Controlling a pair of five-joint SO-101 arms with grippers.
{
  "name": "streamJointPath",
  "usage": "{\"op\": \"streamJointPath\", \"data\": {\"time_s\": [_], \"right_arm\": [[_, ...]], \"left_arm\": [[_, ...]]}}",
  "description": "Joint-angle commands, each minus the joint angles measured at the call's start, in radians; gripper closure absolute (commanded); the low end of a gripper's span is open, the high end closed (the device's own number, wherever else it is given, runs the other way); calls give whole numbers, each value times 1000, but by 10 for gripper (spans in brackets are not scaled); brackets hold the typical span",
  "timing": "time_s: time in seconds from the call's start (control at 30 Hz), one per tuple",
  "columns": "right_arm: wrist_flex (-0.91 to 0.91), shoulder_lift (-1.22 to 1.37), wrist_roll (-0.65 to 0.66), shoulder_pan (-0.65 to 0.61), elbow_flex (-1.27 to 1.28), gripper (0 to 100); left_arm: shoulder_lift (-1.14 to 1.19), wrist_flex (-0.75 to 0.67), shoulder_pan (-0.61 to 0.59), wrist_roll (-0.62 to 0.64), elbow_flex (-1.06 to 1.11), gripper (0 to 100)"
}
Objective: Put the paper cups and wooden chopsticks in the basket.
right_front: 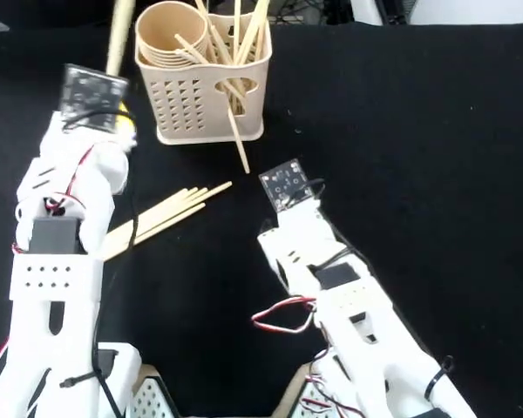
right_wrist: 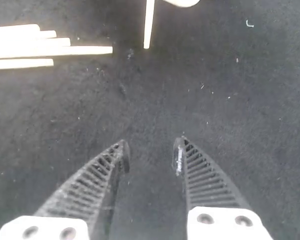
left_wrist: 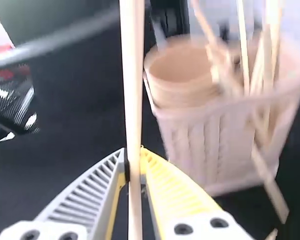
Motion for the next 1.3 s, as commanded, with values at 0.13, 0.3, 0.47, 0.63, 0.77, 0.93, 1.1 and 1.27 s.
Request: {"op": "streamJointPath", "data": {"time_s": [0.13, 0.3, 0.47, 0.63, 0.77, 0.93, 1.1, 1.27], "right_arm": [[-21, -19, -8, -12, -5, 835], [-21, -19, -8, -12, -5, 835], [-21, -19, -8, -12, -5, 835], [-21, -19, -8, -12, -4, 835], [-21, -19, -8, -12, -4, 835], [-21, -19, -8, -12, -4, 835], [-21, -19, -8, -12, -4, 835], [-21, -19, -8, -12, -2, 835]], "left_arm": [[44, -385, 31, 371, -7, 970], [181, -542, 47, 552, -41, 970], [328, -629, 110, 574, -156, 970], [450, -638, 148, 574, -291, 970], [514, -638, 150, 580, -375, 970], [531, -632, 174, 580, -367, 970], [496, -640, 211, 595, -363, 970], [525, -766, 231, 577, -352, 970]]}}
